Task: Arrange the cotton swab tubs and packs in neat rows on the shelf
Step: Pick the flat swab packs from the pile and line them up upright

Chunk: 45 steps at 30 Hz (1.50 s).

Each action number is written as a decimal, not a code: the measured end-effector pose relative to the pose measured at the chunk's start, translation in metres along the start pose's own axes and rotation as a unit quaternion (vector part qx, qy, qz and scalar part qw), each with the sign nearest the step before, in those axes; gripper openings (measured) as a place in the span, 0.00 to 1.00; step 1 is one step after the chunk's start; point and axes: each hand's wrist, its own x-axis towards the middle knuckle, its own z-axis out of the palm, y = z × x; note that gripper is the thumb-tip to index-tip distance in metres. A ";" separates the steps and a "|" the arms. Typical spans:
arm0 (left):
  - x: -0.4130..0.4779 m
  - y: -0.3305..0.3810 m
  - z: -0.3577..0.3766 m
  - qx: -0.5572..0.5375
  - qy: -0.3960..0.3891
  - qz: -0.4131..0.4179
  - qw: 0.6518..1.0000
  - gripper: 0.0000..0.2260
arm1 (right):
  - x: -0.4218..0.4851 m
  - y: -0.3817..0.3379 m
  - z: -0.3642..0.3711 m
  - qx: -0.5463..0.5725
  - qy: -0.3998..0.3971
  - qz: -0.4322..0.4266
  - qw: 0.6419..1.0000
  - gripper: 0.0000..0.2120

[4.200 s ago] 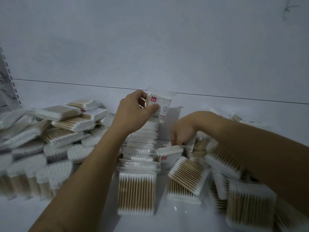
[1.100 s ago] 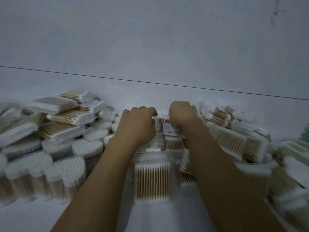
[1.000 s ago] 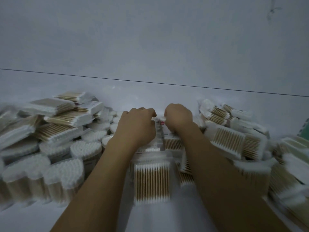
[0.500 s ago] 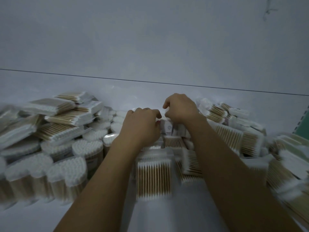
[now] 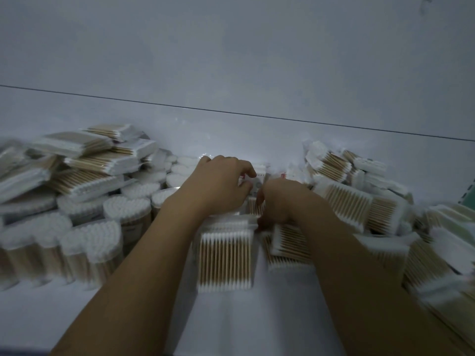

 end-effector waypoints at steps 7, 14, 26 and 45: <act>-0.002 -0.005 0.000 -0.016 0.038 -0.026 0.999 0.12 | -0.001 0.011 0.007 0.050 0.166 -0.002 0.985 0.14; -0.005 -0.002 -0.003 -0.037 0.065 -0.035 0.997 0.16 | -0.008 0.033 0.000 0.264 0.381 0.035 0.885 0.11; -0.004 0.001 -0.008 -0.015 0.087 -0.048 0.995 0.24 | -0.011 0.016 -0.006 0.506 0.431 -0.076 0.744 0.04; -0.007 -0.004 -0.014 0.060 0.006 -0.091 0.994 0.15 | 0.009 0.006 0.007 0.220 0.232 0.040 0.947 0.20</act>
